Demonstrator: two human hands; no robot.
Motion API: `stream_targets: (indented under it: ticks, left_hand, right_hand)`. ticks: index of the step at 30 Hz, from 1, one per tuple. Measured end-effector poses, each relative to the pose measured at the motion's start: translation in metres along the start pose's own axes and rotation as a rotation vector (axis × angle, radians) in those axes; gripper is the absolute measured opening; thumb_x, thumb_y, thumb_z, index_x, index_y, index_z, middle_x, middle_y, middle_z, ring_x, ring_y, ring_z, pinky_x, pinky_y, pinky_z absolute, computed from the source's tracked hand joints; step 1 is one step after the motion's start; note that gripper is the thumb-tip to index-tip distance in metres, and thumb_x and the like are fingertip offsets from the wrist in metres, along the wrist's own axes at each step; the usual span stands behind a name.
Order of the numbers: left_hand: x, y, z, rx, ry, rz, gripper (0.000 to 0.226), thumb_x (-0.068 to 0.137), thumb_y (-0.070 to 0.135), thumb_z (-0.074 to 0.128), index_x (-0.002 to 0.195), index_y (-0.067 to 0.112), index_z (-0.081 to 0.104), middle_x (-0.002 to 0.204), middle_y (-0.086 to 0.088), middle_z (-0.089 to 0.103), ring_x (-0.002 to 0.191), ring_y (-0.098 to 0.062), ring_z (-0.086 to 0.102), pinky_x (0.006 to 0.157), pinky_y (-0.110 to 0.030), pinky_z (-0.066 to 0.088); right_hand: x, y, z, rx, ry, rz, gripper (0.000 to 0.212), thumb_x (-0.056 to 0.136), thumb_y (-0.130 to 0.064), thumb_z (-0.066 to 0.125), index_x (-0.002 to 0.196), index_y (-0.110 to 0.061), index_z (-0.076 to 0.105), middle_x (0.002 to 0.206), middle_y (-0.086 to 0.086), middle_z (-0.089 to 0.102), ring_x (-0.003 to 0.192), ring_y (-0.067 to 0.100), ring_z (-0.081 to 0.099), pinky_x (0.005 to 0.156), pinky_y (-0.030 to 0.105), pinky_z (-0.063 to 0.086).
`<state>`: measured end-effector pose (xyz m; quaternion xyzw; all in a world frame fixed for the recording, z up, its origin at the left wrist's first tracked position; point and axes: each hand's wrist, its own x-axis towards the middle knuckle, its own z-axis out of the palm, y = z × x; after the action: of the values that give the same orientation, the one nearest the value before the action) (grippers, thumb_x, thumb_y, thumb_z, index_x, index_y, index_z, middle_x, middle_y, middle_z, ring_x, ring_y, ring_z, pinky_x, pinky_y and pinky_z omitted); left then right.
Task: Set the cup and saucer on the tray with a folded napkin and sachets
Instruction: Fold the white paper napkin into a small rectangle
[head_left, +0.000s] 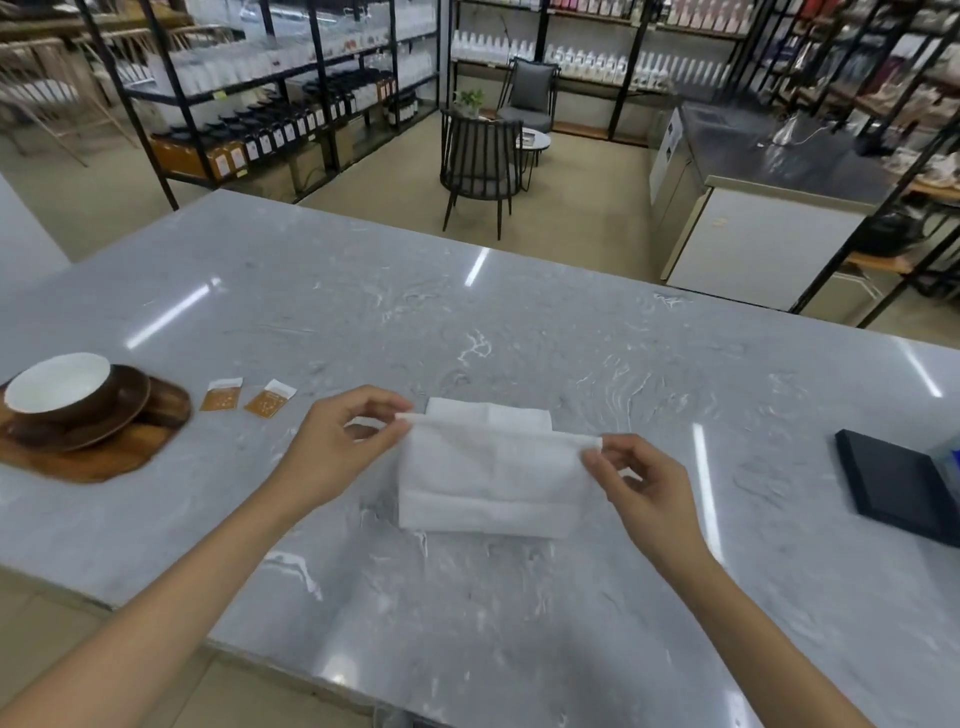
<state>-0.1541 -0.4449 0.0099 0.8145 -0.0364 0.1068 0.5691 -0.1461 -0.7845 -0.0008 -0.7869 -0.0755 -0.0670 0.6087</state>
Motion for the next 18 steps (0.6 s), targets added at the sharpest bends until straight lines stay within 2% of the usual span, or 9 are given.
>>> stream_targets:
  ticks: [2,5,9,11,13,15,18]
  left_hand:
    - [0.033,-0.014,0.007,-0.007,0.012,-0.061,0.014,0.088,0.009,0.076,0.096,0.020,0.076,0.092,0.003,0.077,0.086,-0.008,0.071,0.080,-0.023,0.058]
    - [0.077,-0.039,0.021,-0.015,0.015,-0.161,0.013,0.090,0.008,0.074,0.102,0.009,0.075,0.099,-0.013,0.076,0.093,-0.032,0.072,0.088,-0.043,0.059]
    - [0.116,-0.078,0.039,0.081,-0.013,-0.226,0.013,0.089,0.009,0.074,0.102,0.008,0.075,0.099,-0.016,0.075,0.093,-0.032,0.073,0.085,-0.034,0.057]
    - [0.128,-0.099,0.047,0.155,-0.044,-0.262,0.014,0.089,0.008,0.074,0.102,0.004,0.075,0.098,-0.017,0.076,0.094,-0.033,0.073,0.087,-0.035,0.057]
    - [0.135,-0.116,0.054,0.204,-0.076,-0.299,0.014,0.088,0.006,0.074,0.101,0.000,0.074,0.098,-0.019,0.077,0.095,-0.033,0.073,0.091,-0.038,0.057]
    - [0.140,-0.128,0.060,0.244,-0.069,-0.324,0.012,0.087,0.006,0.075,0.097,0.000,0.074,0.095,-0.018,0.077,0.093,-0.031,0.074,0.091,-0.039,0.057]
    - [0.144,-0.136,0.064,0.308,-0.057,-0.319,0.008,0.084,0.009,0.076,0.091,0.004,0.074,0.087,-0.013,0.078,0.084,-0.027,0.074,0.084,-0.032,0.057]
  right_hand:
    - [0.031,0.008,0.008,0.003,0.031,0.040,0.011,0.090,-0.020,0.076,0.098,-0.027,0.073,0.079,-0.011,0.073,0.075,0.006,0.066,0.061,0.018,0.053]
    - [0.075,0.025,0.022,0.002,0.065,0.081,0.013,0.092,-0.020,0.075,0.104,-0.023,0.071,0.075,-0.014,0.071,0.074,0.005,0.066,0.064,0.017,0.052]
    - [0.117,0.061,0.040,-0.045,0.063,0.220,0.022,0.093,-0.021,0.073,0.113,-0.016,0.069,0.072,-0.006,0.066,0.069,0.006,0.064,0.073,0.023,0.052]
    - [0.131,0.084,0.050,-0.081,0.051,0.316,0.027,0.093,-0.021,0.072,0.118,-0.012,0.067,0.076,-0.001,0.068,0.066,0.003,0.064,0.066,0.018,0.052]
    - [0.137,0.106,0.060,-0.156,0.052,0.391,0.030,0.093,-0.021,0.072,0.121,-0.010,0.066,0.087,0.006,0.071,0.073,0.009,0.066,0.063,0.009,0.049]
    - [0.140,0.122,0.068,-0.254,0.065,0.426,0.032,0.093,-0.023,0.072,0.122,-0.012,0.066,0.089,0.000,0.072,0.082,0.012,0.065,0.065,0.006,0.044]
    - [0.142,0.132,0.074,-0.378,0.082,0.426,0.029,0.093,-0.029,0.069,0.120,-0.018,0.067,0.081,-0.015,0.069,0.078,0.003,0.063,0.066,0.010,0.041]
